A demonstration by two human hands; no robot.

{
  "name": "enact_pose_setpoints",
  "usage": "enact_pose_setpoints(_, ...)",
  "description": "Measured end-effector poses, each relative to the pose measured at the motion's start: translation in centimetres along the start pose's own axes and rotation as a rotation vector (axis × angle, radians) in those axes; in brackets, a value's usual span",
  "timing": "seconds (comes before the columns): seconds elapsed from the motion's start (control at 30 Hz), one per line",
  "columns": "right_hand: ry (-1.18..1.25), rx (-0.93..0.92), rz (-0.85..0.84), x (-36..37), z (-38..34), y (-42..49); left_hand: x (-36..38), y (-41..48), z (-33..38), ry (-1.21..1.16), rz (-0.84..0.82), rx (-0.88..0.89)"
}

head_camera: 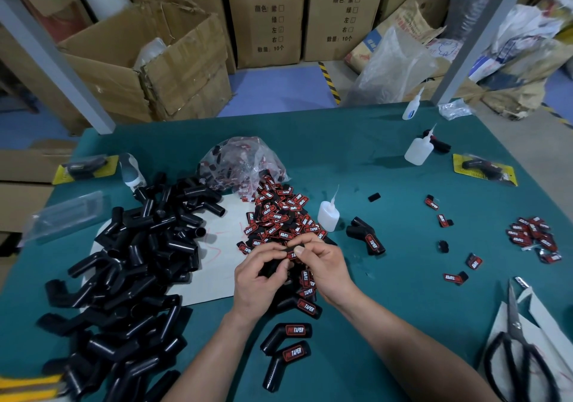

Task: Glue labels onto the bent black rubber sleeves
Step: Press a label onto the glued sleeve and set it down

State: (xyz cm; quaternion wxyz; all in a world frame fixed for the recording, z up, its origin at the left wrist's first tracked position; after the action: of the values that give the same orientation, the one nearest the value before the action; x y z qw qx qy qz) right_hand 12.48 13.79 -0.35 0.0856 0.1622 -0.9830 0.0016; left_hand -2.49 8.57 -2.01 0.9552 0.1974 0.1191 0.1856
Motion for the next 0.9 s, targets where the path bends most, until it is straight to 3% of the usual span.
enact_pose_setpoints(0.37,0.000,-0.019,0.014,-0.02,-0.29,0.01,0.11,0.00,0.02,-0.004,-0.003,-0.016)
enact_pose_setpoints(0.57,0.152,0.088,-0.032,0.07,0.38,0.02,-0.17,0.05,-0.34,-0.044,0.033,-0.061)
enact_pose_setpoints(0.73,-0.052,-0.033,0.006,-0.19,-0.27,-0.04,0.02,-0.10,-0.13,-0.083,0.014,-0.049)
enact_pose_setpoints(0.9,-0.100,-0.088,0.067,-0.32,-0.06,-0.04,0.09,-0.11,-0.14,-0.047,0.014,-0.035)
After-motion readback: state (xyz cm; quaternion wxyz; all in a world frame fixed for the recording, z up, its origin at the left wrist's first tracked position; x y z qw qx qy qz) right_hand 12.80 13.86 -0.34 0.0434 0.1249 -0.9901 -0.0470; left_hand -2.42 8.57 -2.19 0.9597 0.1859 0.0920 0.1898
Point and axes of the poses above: each hand's wrist, its own y-axis towards the middle knuckle, its own x-axis out of the palm, z = x × y, the point moved 4 cm from there along y, towards the middle knuckle, and after that the axes turned 5 degrees about -x, right-handed, at the moved point
